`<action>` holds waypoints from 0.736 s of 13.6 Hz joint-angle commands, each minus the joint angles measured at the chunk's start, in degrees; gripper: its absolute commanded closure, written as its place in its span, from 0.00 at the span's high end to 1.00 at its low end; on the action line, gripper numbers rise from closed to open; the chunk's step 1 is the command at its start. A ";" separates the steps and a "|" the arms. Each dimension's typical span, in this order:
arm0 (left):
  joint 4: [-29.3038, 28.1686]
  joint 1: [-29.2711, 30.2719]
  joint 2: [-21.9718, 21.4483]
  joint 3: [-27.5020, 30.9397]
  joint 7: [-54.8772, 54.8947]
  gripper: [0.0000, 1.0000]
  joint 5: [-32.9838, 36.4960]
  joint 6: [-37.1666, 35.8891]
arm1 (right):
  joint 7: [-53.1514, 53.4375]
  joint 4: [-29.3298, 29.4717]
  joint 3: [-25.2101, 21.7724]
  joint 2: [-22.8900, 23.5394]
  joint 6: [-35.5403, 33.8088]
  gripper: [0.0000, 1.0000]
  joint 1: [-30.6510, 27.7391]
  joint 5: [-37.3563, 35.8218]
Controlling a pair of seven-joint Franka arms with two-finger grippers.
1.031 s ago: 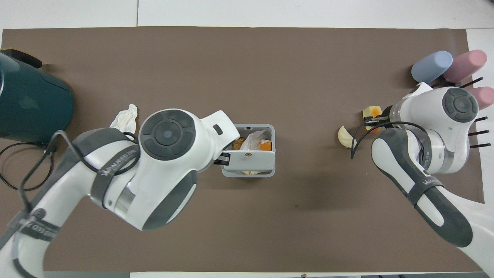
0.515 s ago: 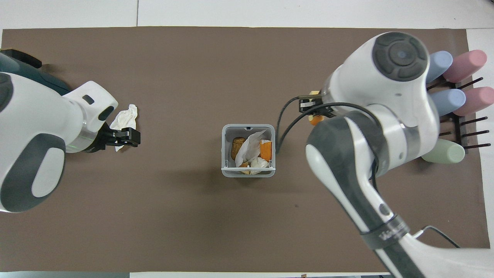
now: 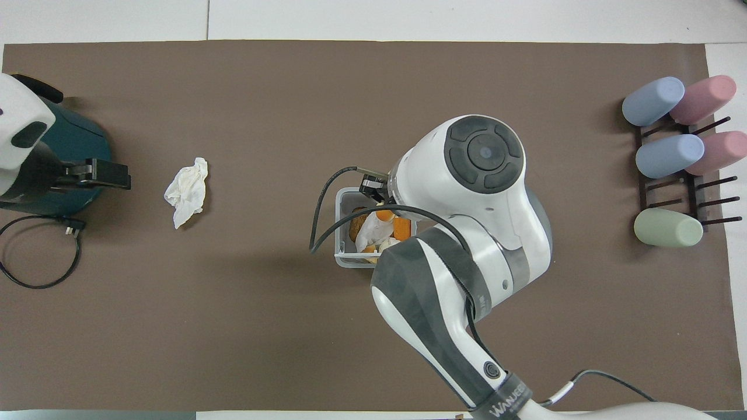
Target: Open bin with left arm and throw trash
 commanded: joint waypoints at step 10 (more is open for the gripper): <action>-0.74 2.53 11.84 -0.60 3.98 1.00 0.79 12.55 | 7.40 -5.61 0.10 -2.83 5.13 0.53 1.92 1.94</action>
